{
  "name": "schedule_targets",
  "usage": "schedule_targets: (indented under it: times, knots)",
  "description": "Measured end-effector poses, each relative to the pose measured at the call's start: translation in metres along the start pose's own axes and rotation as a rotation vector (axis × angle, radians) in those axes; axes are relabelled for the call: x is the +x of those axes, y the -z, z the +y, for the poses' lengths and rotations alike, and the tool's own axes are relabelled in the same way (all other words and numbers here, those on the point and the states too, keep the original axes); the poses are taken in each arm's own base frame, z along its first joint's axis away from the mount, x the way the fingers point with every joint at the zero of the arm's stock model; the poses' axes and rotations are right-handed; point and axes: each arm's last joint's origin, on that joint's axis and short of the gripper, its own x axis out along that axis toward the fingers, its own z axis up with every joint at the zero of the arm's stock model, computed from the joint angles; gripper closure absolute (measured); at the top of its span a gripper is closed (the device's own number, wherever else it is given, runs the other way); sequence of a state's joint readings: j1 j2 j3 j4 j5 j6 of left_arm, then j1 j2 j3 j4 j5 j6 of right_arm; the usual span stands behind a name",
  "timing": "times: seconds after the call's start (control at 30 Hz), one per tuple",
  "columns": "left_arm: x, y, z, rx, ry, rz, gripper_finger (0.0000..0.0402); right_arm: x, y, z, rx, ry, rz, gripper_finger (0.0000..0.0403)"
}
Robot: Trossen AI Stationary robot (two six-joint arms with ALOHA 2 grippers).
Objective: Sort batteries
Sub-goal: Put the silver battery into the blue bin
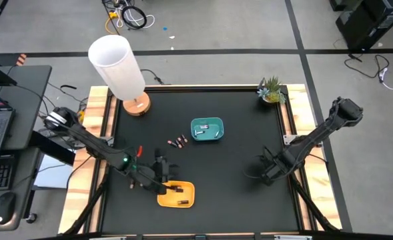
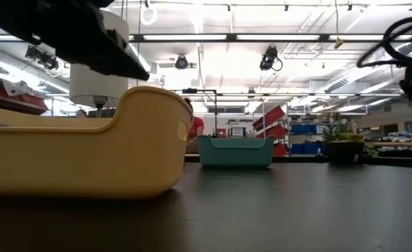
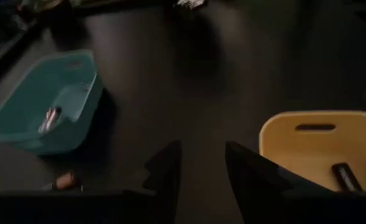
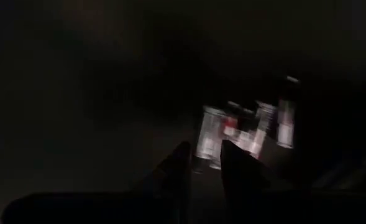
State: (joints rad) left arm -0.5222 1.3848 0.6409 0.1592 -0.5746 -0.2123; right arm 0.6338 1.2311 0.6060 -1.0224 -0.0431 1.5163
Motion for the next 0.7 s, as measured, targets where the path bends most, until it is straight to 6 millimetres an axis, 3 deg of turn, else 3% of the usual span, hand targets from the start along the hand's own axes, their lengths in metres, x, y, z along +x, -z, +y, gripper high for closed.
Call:
schedule_targets:
  times: [0.33, 0.7]
  knots:
    - [-0.020, -0.005, 0.005, -0.047, -0.086, -0.072, 0.0261, 0.004, 0.008, 0.006, -0.001, -0.021, -0.030, 0.0328]
    - [-0.022, -0.004, 0.003, -0.069, -0.080, -0.072, 0.0261, 0.017, 0.008, 0.014, -0.021, 0.053, -0.047, 0.0328]
